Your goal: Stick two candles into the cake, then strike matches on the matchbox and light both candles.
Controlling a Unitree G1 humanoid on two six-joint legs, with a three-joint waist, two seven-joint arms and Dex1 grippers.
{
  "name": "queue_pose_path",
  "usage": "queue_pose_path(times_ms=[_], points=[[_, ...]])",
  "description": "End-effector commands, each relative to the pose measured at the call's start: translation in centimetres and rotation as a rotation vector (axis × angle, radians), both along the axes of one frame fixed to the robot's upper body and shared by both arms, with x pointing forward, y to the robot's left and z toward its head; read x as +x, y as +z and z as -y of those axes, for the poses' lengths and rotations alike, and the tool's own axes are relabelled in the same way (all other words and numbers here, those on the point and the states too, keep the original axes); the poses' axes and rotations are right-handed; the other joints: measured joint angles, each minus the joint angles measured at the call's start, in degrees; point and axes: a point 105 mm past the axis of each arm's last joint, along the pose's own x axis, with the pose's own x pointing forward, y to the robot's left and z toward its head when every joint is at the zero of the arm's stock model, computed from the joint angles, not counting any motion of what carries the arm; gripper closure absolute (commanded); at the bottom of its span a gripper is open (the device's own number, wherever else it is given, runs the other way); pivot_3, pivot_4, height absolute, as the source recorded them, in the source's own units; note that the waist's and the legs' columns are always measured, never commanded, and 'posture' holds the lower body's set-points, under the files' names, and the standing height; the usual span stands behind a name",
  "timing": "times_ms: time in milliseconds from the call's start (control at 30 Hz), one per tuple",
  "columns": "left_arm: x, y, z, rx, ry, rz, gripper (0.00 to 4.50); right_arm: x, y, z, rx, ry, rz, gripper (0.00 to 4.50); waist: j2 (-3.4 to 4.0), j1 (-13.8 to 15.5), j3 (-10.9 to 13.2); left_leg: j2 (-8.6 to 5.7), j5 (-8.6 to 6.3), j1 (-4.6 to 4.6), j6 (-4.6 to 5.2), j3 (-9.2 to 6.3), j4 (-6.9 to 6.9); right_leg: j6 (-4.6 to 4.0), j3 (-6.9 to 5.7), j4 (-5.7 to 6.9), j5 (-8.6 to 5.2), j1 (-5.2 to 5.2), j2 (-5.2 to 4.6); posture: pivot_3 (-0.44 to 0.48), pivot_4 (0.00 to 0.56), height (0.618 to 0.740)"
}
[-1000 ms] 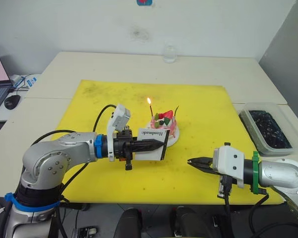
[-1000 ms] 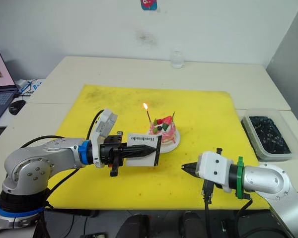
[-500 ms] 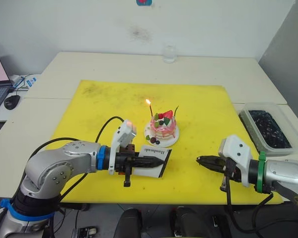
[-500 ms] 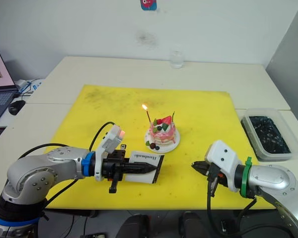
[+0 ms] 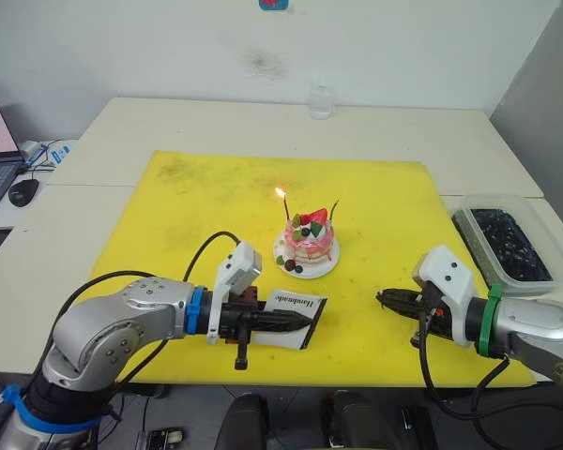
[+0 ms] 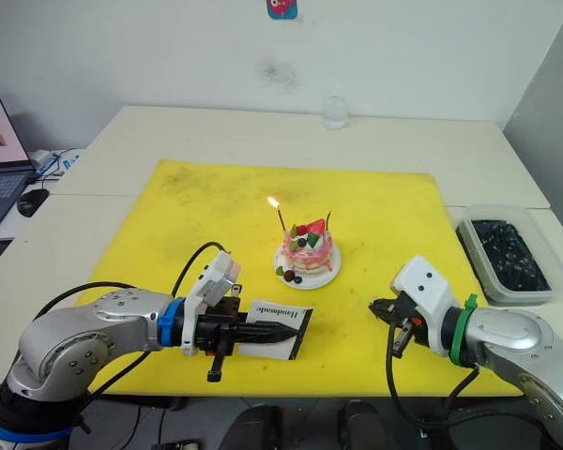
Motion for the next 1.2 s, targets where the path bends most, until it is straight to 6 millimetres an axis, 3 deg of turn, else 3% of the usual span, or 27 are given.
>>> queue_pose_path(times_ms=[33, 533, 900, 1000, 1200], points=[[-0.7, 0.5, 0.3, -0.008, -0.038, 0.036, 4.50, -0.2, 0.7, 0.1, 0.002, -0.004, 0.040, 4.46, 0.00, 0.00, 0.00, 0.00, 0.00, 0.00, 0.00, 0.00, 0.00, 0.00, 0.00, 0.00, 0.00, 0.00, 0.00, 0.000, 0.150, 0.740], [-0.6, 0.4, 0.5, -0.008, -0.051, 0.038, 4.50, 0.7, 0.0, 1.2, -0.016, -0.075, 0.033, 4.46, 0.00, -0.01, 0.00, 0.00, 0.00, 0.00, 0.00, 0.01, 0.00, 0.00, 0.01, 0.00, 0.00, -0.01, 0.03, 0.000, 0.150, 0.740], [-0.6, 0.5, 0.7, -0.013, -0.058, 0.041, 4.50, 2.5, -0.8, 2.1, 0.015, -0.192, 0.041, 4.46, 0.00, -0.02, 0.00, 0.00, 0.00, 0.00, 0.00, 0.01, 0.00, 0.00, 0.01, 0.00, 0.00, -0.01, 0.04, 0.000, 0.150, 0.740], [-0.6, 0.5, 0.6, -0.012, -0.059, 0.042, 4.50, 2.9, -0.6, 2.0, 0.038, -0.205, 0.057, 3.92, 0.00, -0.05, 0.00, 0.00, 0.00, 0.00, 0.00, 0.02, -0.01, 0.00, 0.02, 0.00, 0.00, -0.02, 0.06, 0.000, 0.150, 0.740], [-0.7, 0.5, 0.6, -0.009, -0.059, 0.040, 4.50, 2.2, -0.2, 1.7, 0.108, -0.219, 0.075, 1.91, 0.00, -0.07, 0.00, 0.00, 0.00, -0.02, 0.00, 0.00, -0.01, 0.00, 0.01, 0.00, 0.00, -0.03, 0.08, 0.000, 0.150, 0.740]])
